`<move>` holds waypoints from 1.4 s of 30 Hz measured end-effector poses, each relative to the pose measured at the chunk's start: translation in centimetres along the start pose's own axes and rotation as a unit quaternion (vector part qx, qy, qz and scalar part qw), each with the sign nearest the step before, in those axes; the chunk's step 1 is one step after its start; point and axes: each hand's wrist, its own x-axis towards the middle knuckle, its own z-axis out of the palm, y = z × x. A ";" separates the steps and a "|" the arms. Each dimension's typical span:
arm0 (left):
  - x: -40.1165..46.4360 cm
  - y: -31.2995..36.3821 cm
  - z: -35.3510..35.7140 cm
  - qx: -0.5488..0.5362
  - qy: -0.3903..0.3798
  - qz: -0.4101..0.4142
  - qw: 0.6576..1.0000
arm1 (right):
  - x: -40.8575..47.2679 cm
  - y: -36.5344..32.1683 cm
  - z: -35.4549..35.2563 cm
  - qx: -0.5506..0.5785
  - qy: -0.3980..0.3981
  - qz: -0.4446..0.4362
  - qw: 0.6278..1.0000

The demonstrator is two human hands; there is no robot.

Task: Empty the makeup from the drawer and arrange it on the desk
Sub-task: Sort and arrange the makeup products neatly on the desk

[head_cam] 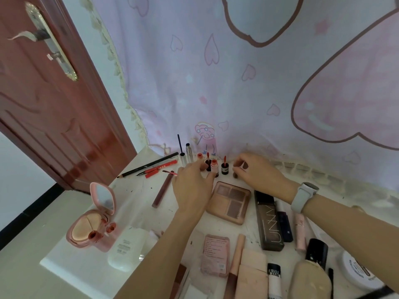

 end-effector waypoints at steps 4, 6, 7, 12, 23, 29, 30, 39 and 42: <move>-1.1 -0.4 -2.3 -0.034 0.003 -0.014 0.999 | -2.4 -2.7 -0.6 -0.106 -0.071 -0.086 0.988; -1.8 -0.4 -3.6 -0.051 0.007 -0.025 0.998 | -3.1 -3.8 -0.2 -0.166 -0.135 -0.100 0.972; -2.1 -0.4 -4.2 -0.057 0.010 -0.030 0.998 | -3.4 -4.2 0.1 -0.183 -0.161 -0.097 0.965; -3.7 -1.3 -6.4 -0.099 0.015 -0.050 0.994 | -3.6 -5.1 0.7 -0.216 -0.221 -0.070 0.948; -7.7 -2.6 -9.1 -0.332 -0.048 -0.136 0.932 | -4.9 -7.5 -1.2 -0.037 -0.174 -0.044 0.983; -9.2 -2.4 -9.8 -0.545 -0.258 -0.206 0.771 | -7.7 -11.0 -3.1 0.075 -0.163 -0.130 0.975; -9.4 -2.3 -9.9 -0.566 -0.289 -0.196 0.747 | -8.2 -11.6 -3.2 0.077 -0.165 -0.146 0.972; -9.5 -2.9 -9.6 -0.623 -0.268 -0.143 0.721 | -9.6 -12.6 -3.7 0.120 -0.188 -0.137 0.965; -9.4 -3.0 -9.3 -0.652 -0.240 -0.102 0.712 | -9.5 -12.6 -3.4 0.150 -0.161 -0.101 0.970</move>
